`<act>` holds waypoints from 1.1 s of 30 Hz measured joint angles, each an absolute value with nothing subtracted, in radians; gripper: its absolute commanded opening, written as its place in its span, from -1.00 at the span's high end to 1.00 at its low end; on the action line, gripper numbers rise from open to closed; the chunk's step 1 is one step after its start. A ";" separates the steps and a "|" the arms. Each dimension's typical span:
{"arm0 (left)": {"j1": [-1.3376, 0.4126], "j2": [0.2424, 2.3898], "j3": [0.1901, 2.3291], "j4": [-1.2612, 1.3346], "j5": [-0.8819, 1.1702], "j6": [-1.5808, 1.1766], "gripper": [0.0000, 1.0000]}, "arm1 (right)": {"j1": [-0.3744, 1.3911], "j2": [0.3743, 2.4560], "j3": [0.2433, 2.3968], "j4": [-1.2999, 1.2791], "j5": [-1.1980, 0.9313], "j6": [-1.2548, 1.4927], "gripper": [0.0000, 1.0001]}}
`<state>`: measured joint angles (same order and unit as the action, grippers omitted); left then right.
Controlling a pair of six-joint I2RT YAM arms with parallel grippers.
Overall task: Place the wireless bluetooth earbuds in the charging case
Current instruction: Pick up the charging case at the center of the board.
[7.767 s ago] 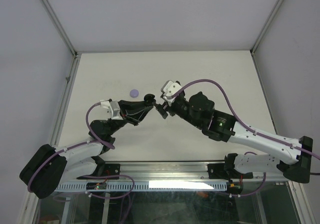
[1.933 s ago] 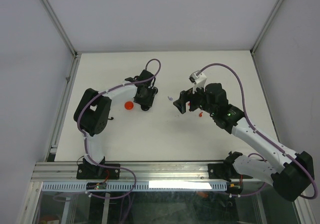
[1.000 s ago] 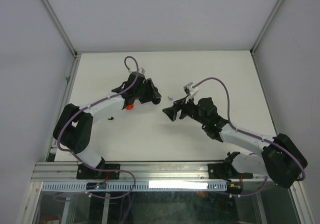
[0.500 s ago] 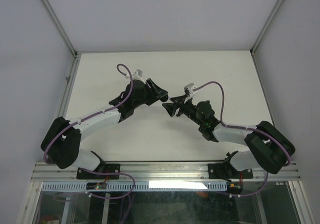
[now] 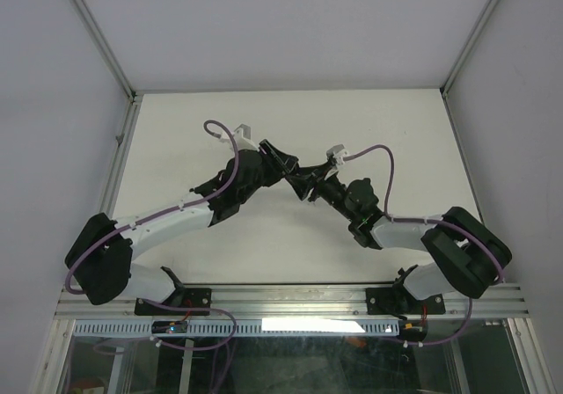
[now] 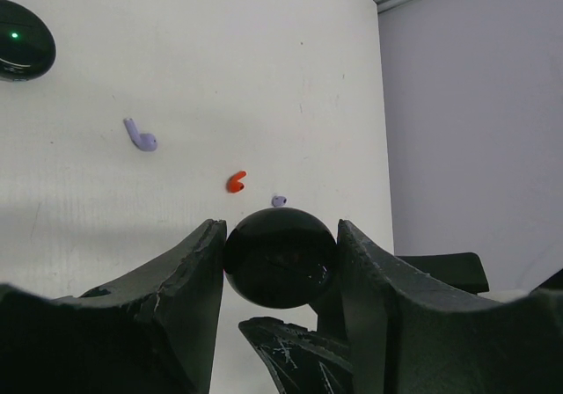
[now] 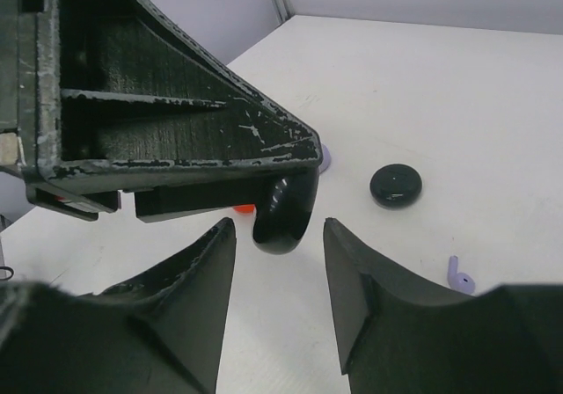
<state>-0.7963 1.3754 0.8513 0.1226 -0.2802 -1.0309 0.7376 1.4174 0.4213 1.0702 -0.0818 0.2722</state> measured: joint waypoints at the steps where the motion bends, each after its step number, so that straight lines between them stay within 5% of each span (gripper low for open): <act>1: -0.806 1.372 0.852 0.123 -0.295 -1.027 0.33 | 0.738 1.421 0.421 1.077 -0.082 0.276 0.09; 25: -0.916 1.346 0.852 0.139 -0.518 -0.892 0.33 | 0.697 1.463 0.434 1.179 -0.163 0.385 0.32; 33: -0.941 1.346 0.852 0.162 -0.556 -0.837 0.24 | 0.673 1.470 0.437 1.199 -0.207 0.424 0.74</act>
<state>-0.9413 1.3460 0.8524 0.1623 -0.5560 -0.8368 0.6731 1.4704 0.4374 1.1992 -0.2073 0.4244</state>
